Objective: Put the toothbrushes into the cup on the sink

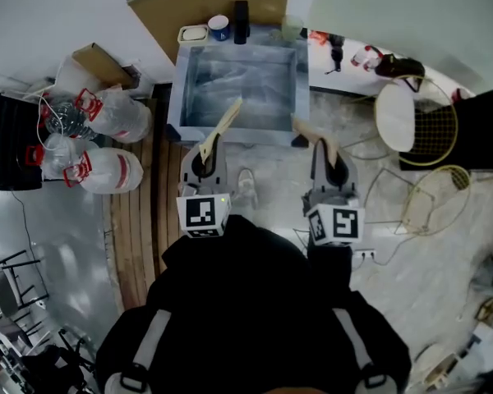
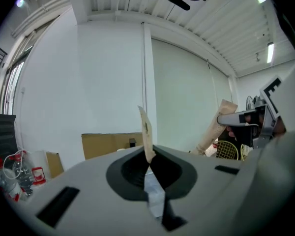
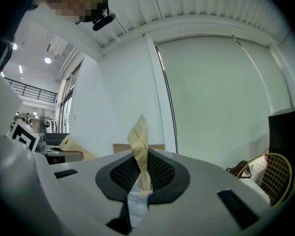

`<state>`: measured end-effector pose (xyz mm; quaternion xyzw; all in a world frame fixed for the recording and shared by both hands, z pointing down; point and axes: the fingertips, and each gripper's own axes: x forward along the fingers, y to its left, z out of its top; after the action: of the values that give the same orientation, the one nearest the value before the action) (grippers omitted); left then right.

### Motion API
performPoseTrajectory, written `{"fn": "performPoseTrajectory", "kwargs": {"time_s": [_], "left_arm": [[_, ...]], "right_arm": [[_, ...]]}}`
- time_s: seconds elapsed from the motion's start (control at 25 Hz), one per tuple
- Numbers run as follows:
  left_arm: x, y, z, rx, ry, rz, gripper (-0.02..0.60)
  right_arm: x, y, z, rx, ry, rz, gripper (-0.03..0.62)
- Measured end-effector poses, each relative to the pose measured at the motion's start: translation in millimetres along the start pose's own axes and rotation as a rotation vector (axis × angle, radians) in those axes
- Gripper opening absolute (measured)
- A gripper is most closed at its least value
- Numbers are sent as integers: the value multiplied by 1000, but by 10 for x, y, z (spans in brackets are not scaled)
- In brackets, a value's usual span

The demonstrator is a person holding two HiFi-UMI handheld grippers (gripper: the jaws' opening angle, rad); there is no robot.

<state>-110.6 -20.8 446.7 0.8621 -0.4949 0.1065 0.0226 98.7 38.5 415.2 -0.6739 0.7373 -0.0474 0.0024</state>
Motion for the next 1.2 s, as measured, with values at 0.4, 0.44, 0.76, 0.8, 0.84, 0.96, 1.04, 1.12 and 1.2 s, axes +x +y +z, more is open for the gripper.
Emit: {"fn": "performPoseTrajectory", "kwargs": {"time_s": [0.4, 0.44, 0.76, 0.8, 0.84, 0.96, 1.04, 1.12, 1.2], "left_arm": [[971, 500, 153, -10, 17, -46, 5], [1033, 529, 164, -10, 19, -51, 5], [1381, 655, 270, 10, 20, -65, 5], [1394, 654, 268, 8, 21, -59, 5], [1413, 652, 262, 6, 23, -52, 5], [1491, 652, 265, -2, 23, -32, 5], [1544, 660, 297, -4, 15, -17, 5], [1609, 679, 314, -1, 12, 0, 5], [1652, 700, 321, -5, 19, 17, 5]], "right_arm": [[1051, -131, 83, -13, 31, -38, 28], [1123, -137, 77, -9, 37, -42, 29], [1475, -166, 112, -14, 36, -43, 28], [1492, -182, 89, -21, 48, -36, 28], [1514, -206, 69, -23, 55, -30, 28], [1613, -270, 109, -18, 32, -8, 28], [1668, -310, 164, -17, 16, -1, 29], [1708, -353, 179, -9, 11, -4, 28], [1724, -376, 185, -8, 14, 0, 28]]}}
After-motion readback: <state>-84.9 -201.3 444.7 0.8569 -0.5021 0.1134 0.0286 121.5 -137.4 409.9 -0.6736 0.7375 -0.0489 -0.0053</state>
